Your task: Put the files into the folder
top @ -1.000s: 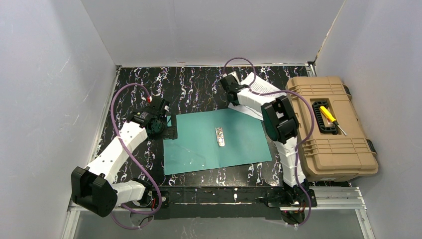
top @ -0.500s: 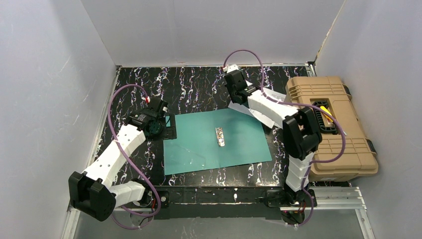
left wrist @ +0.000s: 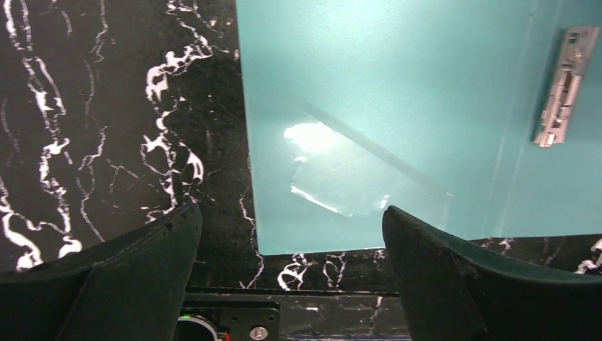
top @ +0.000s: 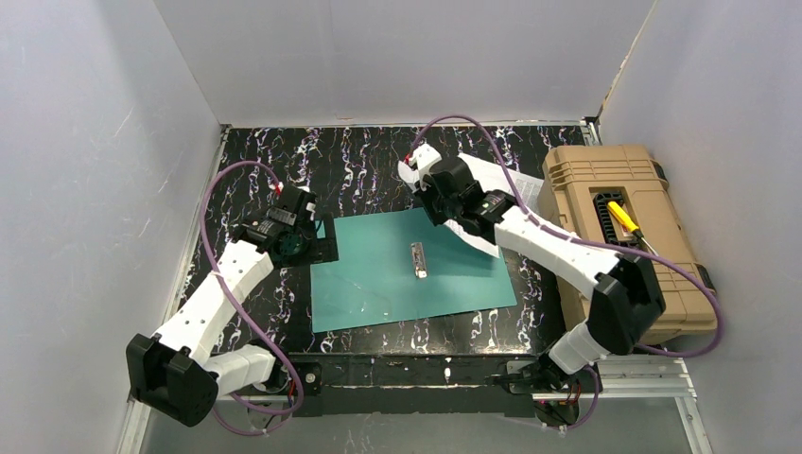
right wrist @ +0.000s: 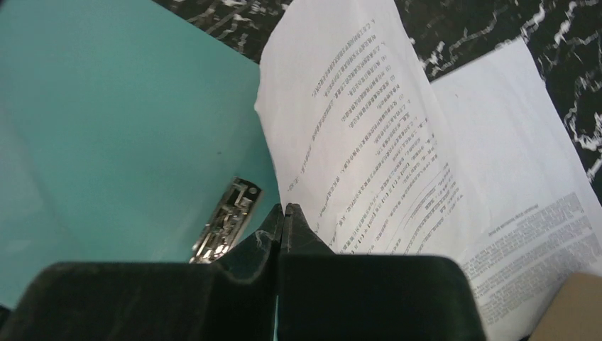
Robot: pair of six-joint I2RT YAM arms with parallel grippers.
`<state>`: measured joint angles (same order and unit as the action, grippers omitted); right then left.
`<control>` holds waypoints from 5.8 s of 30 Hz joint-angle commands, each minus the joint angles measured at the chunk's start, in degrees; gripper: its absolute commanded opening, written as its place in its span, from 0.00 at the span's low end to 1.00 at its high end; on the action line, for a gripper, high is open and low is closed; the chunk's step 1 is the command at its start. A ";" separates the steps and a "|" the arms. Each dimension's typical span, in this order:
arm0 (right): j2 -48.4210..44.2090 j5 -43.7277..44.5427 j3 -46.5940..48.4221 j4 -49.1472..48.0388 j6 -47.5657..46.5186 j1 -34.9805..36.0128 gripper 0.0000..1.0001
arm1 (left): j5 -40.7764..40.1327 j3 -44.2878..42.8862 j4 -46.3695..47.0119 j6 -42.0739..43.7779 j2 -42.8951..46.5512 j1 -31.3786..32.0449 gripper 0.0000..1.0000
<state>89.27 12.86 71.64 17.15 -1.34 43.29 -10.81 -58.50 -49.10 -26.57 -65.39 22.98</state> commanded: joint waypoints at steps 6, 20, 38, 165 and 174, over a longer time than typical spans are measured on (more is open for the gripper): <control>-13.24 -13.38 -6.68 -3.10 -5.50 2.57 0.01 | 17.14 3.21 6.16 -7.24 3.89 -3.28 0.98; -28.95 -31.59 -13.90 -8.31 -13.37 3.93 0.01 | 52.86 13.71 23.84 -25.10 5.79 -17.51 0.98; -37.38 -48.90 -15.21 -4.20 -33.79 7.04 0.01 | 71.79 28.89 51.33 -54.74 12.18 -31.03 0.96; -25.16 -20.85 -20.72 -45.38 36.39 13.30 0.98 | 77.86 -0.69 85.69 -62.38 20.03 -30.89 0.00; -24.36 -26.81 -20.59 -56.12 37.39 13.24 0.99 | 74.74 1.15 103.04 -76.73 19.94 -30.81 0.00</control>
<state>64.23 -9.67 48.95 -28.56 35.05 56.38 66.02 -58.39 40.97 -94.30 -45.76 -7.81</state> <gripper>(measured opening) 0.984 0.009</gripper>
